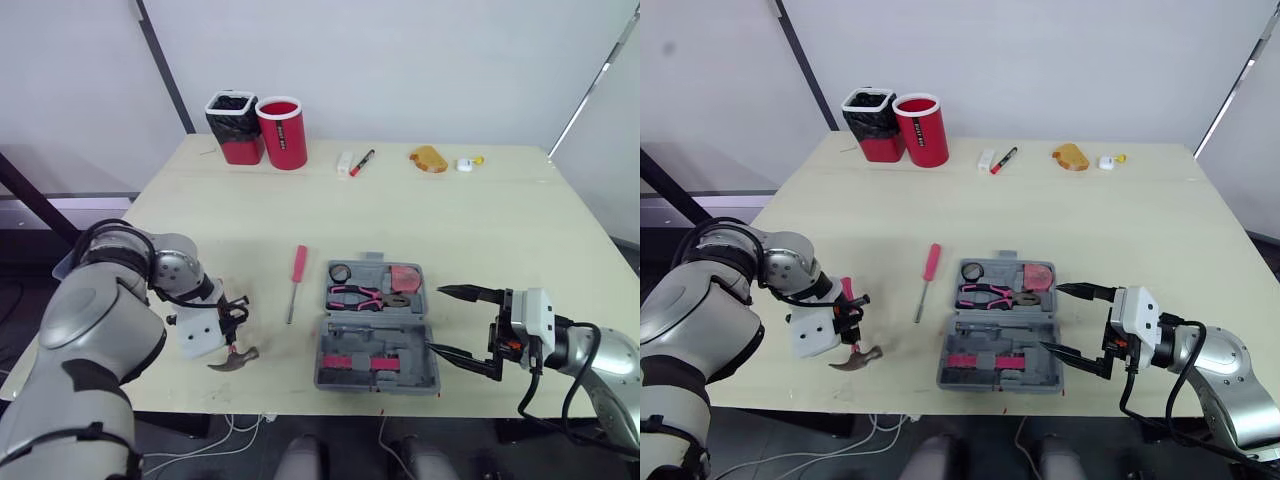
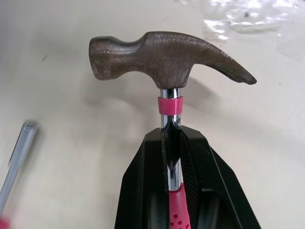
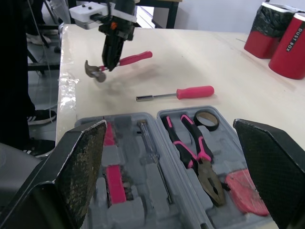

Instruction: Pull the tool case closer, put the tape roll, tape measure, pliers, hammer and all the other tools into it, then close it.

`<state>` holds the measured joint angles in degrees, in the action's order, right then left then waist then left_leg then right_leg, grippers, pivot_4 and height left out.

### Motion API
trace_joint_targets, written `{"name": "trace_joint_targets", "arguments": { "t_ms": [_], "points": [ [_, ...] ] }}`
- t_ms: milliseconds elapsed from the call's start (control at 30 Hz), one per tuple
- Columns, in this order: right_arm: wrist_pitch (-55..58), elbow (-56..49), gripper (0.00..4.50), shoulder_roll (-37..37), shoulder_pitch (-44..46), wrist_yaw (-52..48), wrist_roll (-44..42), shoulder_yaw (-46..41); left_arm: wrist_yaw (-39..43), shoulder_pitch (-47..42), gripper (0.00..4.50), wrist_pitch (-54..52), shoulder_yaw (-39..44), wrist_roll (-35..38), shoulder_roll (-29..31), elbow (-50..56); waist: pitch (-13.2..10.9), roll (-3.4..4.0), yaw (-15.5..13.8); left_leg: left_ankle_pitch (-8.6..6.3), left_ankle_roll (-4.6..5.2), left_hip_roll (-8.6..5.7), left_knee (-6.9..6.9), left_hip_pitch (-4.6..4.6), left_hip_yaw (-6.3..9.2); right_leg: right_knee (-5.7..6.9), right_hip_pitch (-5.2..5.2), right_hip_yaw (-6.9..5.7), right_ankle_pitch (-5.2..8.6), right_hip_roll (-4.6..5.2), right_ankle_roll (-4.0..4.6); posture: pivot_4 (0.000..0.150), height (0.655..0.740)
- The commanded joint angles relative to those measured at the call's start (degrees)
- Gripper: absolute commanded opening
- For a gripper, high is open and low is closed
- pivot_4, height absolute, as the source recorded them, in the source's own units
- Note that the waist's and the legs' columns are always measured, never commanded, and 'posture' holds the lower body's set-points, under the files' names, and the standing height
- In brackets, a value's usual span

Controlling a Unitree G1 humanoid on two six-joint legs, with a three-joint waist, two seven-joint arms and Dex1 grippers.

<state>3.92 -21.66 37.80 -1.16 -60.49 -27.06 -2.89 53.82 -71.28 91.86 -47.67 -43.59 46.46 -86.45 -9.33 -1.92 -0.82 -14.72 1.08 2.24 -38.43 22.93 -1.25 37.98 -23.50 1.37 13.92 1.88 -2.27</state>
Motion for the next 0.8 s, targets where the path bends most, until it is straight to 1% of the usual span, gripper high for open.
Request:
{"name": "trace_joint_targets", "arguments": {
  "t_ms": [33, 167, 333, 367, 433, 500, 600, 667, 700, 733, 800],
  "points": [
    [-1.0, -0.8, 4.50, -0.3, 0.7, 0.0, -0.4, -0.3, 6.2, -3.8, 0.06, 0.3, 10.2, 3.9, -1.0, -9.9, 0.0, -0.07, -0.1, 0.00, 0.00, 0.00, -0.01, 0.02, 0.02, 0.00, 0.00, -0.03, 0.00, 0.00, 0.00, 0.150, 0.7400],
    [-1.0, 0.0, 4.50, -0.5, 1.8, -0.4, -0.4, 0.2, 13.1, -6.9, 0.06, -1.7, 21.7, 4.2, -1.6, -20.8, -0.1, -0.12, 0.1, 0.00, 0.00, 0.00, -0.02, 0.03, 0.01, -0.01, 0.00, -0.04, 0.00, 0.00, 0.00, 0.150, 0.7400],
    [-0.8, 0.2, 4.50, -0.9, 2.5, -0.8, -0.8, 0.6, 16.4, -9.5, 0.06, -3.3, 29.4, 3.1, -0.6, -28.4, -0.1, -0.15, 0.2, 0.00, 0.00, 0.02, 0.00, 0.02, 0.05, 0.02, -0.01, -0.06, 0.00, -0.03, 0.00, 0.150, 0.7400],
    [-0.7, 0.2, 4.50, -0.9, 2.5, -1.0, -0.9, 0.7, 15.6, -9.1, 0.06, -3.1, 29.8, 3.3, -0.1, -27.7, -0.1, -0.15, 0.2, 0.00, 0.00, 0.02, 0.00, 0.02, 0.05, 0.01, -0.01, -0.07, 0.00, -0.03, 0.00, 0.150, 0.7400],
    [-0.6, 0.5, 4.50, -0.9, 2.8, -1.2, -0.9, 0.8, 13.6, -5.6, 0.06, -2.0, 28.7, 3.7, 1.5, -20.1, -0.1, -0.15, 0.2, 0.00, 0.00, 0.02, 0.00, 0.03, 0.05, 0.01, -0.01, -0.07, 0.00, -0.01, -0.01, 0.150, 0.7400],
    [-0.7, 0.8, 4.50, -1.0, 3.2, -1.4, -0.9, 1.0, 12.0, -2.8, 0.06, -3.9, 29.2, 5.3, 2.4, -14.6, -0.1, -0.14, 0.4, 0.00, 0.00, 0.03, 0.02, -0.01, 0.04, 0.06, -0.01, -0.05, -0.01, 0.01, 0.00, 0.150, 0.7400],
    [-0.8, 1.0, 4.50, -1.0, 3.6, -1.6, -0.9, 1.1, 7.9, -5.6, 0.06, -10.1, 33.6, 8.6, 0.7, -22.4, -0.1, -0.16, 0.0, 0.00, -0.01, 0.04, -0.01, 0.02, 0.07, 0.08, -0.02, -0.09, -0.01, 0.00, 0.01, 0.150, 0.7400],
    [-0.7, 1.2, 4.50, -1.1, 3.8, -1.6, -0.9, 1.2, 6.1, -5.9, 0.06, -10.5, 33.4, 8.4, 0.4, -23.7, -0.1, -0.17, -0.1, 0.00, 0.00, 0.01, -0.06, 0.06, 0.11, 0.07, -0.01, -0.16, -0.01, 0.03, -0.01, 0.150, 0.7400],
    [-0.7, 1.1, 4.50, -1.2, 3.8, -1.6, -0.9, 1.2, 5.0, -7.5, 0.06, -11.5, 34.0, 8.6, 0.1, -27.5, -0.1, -0.17, -0.1, 0.00, 0.00, 0.00, -0.07, 0.07, 0.11, 0.06, -0.01, -0.16, -0.02, 0.04, -0.03, 0.150, 0.7400],
    [-0.7, 1.1, 4.50, -1.2, 3.8, -1.6, -0.9, 1.3, 4.1, -8.2, 0.06, -11.8, 34.4, 8.9, -0.1, -28.7, -0.1, -0.17, -0.1, 0.00, 0.00, 0.00, -0.07, 0.07, 0.11, 0.06, -0.01, -0.16, -0.02, 0.04, -0.03, 0.150, 0.7400],
    [-0.7, 1.0, 4.50, -1.3, 3.7, -1.5, -0.8, 1.4, 1.5, -6.5, 0.06, -12.6, 33.1, 9.3, 0.3, -23.7, -0.1, -0.20, 0.1, 0.00, 0.00, -0.02, -0.07, 0.09, 0.11, 0.02, -0.01, -0.15, -0.04, 0.04, -0.05, 0.150, 0.7400]
  ]
}}
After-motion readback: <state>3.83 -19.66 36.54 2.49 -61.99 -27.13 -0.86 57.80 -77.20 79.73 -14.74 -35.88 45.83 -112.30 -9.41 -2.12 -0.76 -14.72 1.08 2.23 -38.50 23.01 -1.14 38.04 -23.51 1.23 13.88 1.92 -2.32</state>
